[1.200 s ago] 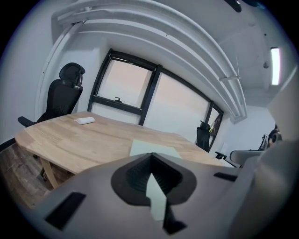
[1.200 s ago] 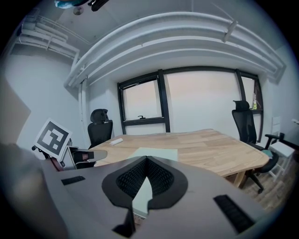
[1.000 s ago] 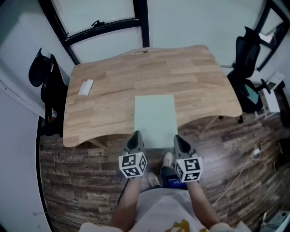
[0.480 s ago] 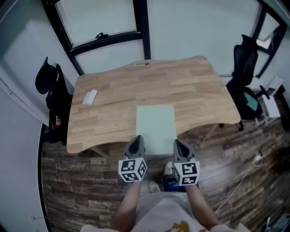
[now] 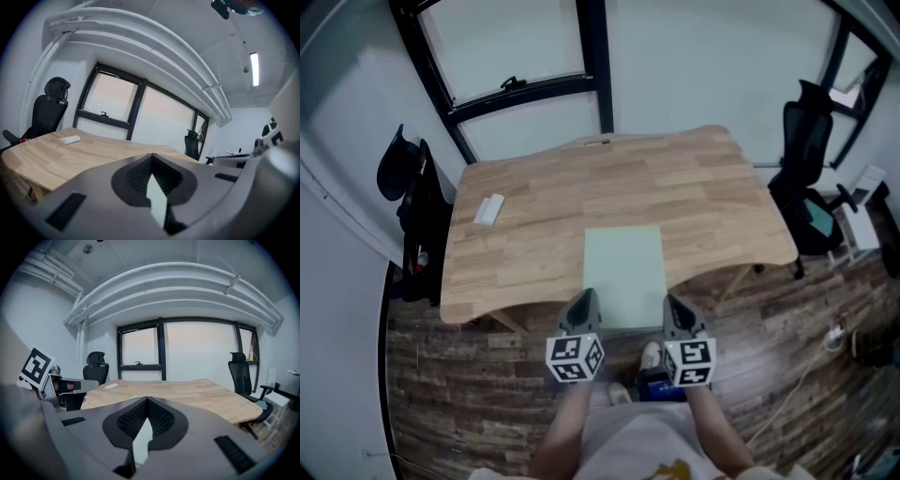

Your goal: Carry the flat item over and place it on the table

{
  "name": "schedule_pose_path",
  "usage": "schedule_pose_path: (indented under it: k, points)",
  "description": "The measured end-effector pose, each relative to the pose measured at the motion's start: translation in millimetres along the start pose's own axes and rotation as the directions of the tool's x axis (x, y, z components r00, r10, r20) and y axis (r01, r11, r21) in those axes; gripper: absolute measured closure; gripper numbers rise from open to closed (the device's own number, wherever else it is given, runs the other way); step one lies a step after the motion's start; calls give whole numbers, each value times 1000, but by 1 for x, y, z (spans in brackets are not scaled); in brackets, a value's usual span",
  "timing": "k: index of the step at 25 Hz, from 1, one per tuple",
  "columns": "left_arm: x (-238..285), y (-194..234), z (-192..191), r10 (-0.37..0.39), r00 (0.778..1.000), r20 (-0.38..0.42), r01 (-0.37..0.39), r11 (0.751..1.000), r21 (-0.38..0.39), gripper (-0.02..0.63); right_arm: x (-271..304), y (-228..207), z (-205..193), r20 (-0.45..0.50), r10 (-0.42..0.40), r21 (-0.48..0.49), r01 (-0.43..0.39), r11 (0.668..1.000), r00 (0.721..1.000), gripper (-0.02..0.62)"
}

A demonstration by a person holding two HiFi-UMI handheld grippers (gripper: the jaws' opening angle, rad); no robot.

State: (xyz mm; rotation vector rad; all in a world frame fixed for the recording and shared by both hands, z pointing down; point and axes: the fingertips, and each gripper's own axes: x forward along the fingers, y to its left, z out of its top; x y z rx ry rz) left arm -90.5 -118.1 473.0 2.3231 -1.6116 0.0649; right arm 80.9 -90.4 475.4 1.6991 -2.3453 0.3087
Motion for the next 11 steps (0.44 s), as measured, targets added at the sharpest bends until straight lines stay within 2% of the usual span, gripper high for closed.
schedule_pose_path:
  k: [5,11]
  points:
    - [3,-1,6,-14,1000,11,14,1000,23,604,5,-1,6,27,-9,5,9,1000,1000,598]
    - [4,-1,8,-41,999,22,41,999,15,604,8,-5,1,-4,-17,-18,17,1000,1000,598]
